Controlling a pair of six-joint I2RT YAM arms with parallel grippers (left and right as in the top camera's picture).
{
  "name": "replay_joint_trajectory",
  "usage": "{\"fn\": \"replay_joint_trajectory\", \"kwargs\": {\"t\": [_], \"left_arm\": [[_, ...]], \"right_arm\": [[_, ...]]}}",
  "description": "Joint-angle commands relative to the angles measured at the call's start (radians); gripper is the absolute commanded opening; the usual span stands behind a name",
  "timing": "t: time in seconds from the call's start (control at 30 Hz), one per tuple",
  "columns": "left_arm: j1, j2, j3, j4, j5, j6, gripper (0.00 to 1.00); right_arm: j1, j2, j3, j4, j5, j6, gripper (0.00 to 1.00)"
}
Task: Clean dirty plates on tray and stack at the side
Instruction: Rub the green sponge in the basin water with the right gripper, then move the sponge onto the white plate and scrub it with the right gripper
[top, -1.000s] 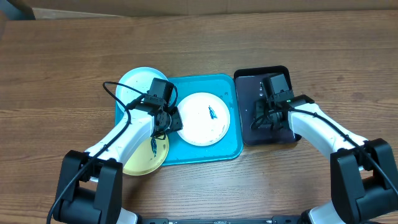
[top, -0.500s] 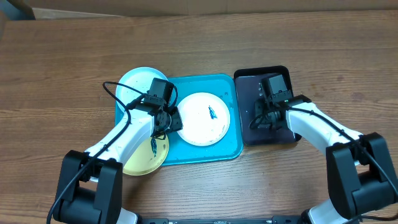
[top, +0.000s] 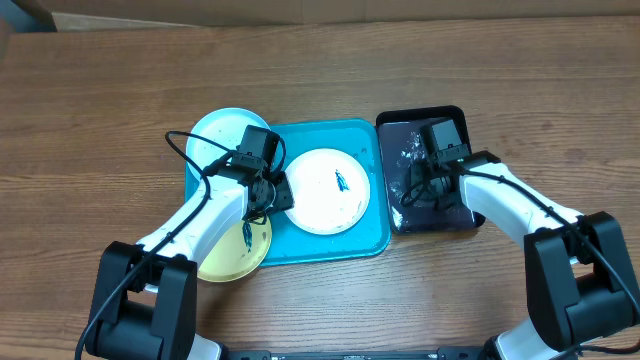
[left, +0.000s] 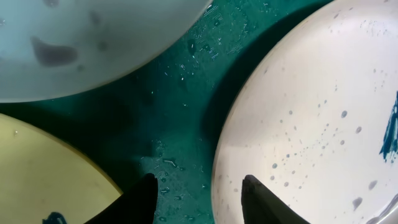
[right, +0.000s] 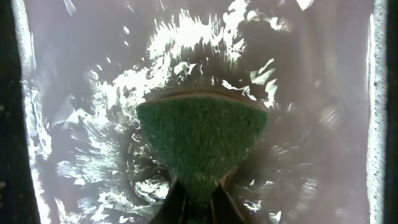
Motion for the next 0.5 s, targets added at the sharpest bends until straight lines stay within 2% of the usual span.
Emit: {"fn": "replay_joint_trajectory", "kwargs": {"t": [0.0,0.2,0.43,0.47], "left_arm": [[-0.003,0.008,0.021,-0.003,0.000,0.015,0.46],[-0.003,0.008,0.021,-0.003,0.000,0.014,0.45],[-0.003,0.008,0.021,0.000,0.000,0.006,0.44],[-0.003,0.008,0.021,0.003,0.001,0.006,0.41]], "right_arm": [[-0.004,-0.085,0.095,-0.071,0.000,-0.003,0.04],[-0.004,-0.178,0.126,-0.168,0.000,-0.002,0.04],[-0.004,-0.182,0.126,-0.204,0.000,-0.003,0.04],[-0.004,-0.182,0.126,-0.204,0.000,-0.003,0.04]]}}
